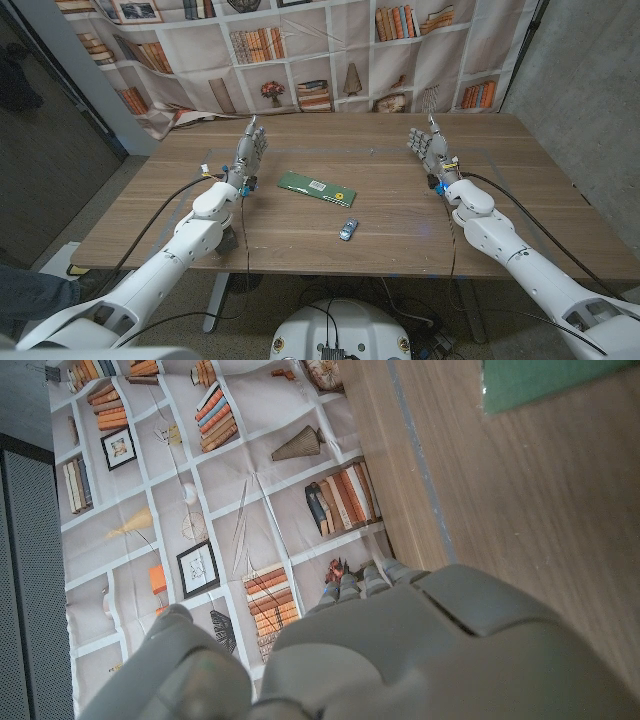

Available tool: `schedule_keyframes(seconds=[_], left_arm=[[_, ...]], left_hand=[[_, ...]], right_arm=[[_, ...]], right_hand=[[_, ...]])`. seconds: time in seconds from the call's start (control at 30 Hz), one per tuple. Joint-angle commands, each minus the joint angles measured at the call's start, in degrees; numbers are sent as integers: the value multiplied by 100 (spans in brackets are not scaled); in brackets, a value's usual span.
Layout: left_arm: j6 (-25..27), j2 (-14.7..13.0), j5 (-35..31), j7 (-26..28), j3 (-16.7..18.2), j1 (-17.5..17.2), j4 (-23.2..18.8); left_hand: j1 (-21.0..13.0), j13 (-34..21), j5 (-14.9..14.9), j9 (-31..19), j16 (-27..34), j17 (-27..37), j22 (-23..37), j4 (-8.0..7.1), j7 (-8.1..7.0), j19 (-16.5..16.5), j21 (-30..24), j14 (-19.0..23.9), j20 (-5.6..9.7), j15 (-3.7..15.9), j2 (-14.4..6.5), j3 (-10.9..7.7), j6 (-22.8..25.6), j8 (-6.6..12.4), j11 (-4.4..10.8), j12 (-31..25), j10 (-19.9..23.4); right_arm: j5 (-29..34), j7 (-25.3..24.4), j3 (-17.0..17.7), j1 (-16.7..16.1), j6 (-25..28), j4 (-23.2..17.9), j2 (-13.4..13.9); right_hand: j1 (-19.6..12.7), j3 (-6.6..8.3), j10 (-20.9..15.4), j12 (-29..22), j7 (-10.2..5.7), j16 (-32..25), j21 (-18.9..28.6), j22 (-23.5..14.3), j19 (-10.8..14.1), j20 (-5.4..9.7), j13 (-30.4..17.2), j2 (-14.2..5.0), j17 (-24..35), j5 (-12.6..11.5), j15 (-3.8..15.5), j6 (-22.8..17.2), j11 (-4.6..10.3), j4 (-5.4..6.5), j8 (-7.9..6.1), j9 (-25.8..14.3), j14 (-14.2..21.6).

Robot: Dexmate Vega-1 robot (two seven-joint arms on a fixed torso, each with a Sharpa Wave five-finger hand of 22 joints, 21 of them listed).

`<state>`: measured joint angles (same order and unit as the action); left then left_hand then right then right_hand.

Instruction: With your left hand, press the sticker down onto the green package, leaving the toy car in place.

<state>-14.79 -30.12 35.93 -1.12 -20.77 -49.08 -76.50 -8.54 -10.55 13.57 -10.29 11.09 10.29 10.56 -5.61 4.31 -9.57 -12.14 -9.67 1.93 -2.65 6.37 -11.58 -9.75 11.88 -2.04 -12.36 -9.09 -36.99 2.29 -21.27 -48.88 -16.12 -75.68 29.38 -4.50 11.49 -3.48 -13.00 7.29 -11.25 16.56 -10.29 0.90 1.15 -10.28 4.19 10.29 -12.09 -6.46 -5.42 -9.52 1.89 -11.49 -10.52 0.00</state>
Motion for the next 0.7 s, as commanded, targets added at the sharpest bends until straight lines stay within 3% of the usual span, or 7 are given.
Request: schedule_keyframes(seconds=[0.03,0.4,0.57,0.7], left_arm=[[184,-38,-189,-93,283,-257,-427],[64,-189,-497,-238,381,-377,-671],[11,-293,-631,-241,402,-438,-767],[-78,-341,-844,-68,401,-496,-862]], left_hand=[[-65,-24,39,-30,46,22,14,16,4,-306,-60,-201,237,-4,-17,-45,-2,47,23,-61,48],[-272,-22,7,-27,128,14,7,106,-14,-18,-138,284,94,68,-133,-77,473,154,40,-172,517],[-457,-22,-51,-31,134,10,8,187,-137,43,-122,622,19,162,-216,-98,1022,267,115,-256,979],[-516,-22,-69,-35,122,8,9,213,-162,89,-128,695,-19,219,-243,-106,1235,316,133,-256,1067]], right_arm=[[190,60,73,-199,56,-251,-62],[295,-114,167,-399,152,-575,-31],[340,-167,170,-429,159,-638,-48],[368,-179,166,-433,173,-675,-45]], right_hand=[[-52,36,-19,-23,145,-24,30,-8,48,45,-22,-4,8,-28,-28,-46,-33,-3,-43,-9,24],[-71,38,-63,-29,123,-25,15,-10,69,40,-23,-23,9,-19,-18,-55,-34,-16,-36,-10,59],[-82,42,-73,-28,109,-22,7,-10,75,33,-24,-36,9,-16,-17,-54,-31,-22,-31,-10,67],[-90,44,-79,-27,94,-18,-1,-11,78,29,-25,-45,9,-13,-17,-61,-24,-27,-29,-11,71]])
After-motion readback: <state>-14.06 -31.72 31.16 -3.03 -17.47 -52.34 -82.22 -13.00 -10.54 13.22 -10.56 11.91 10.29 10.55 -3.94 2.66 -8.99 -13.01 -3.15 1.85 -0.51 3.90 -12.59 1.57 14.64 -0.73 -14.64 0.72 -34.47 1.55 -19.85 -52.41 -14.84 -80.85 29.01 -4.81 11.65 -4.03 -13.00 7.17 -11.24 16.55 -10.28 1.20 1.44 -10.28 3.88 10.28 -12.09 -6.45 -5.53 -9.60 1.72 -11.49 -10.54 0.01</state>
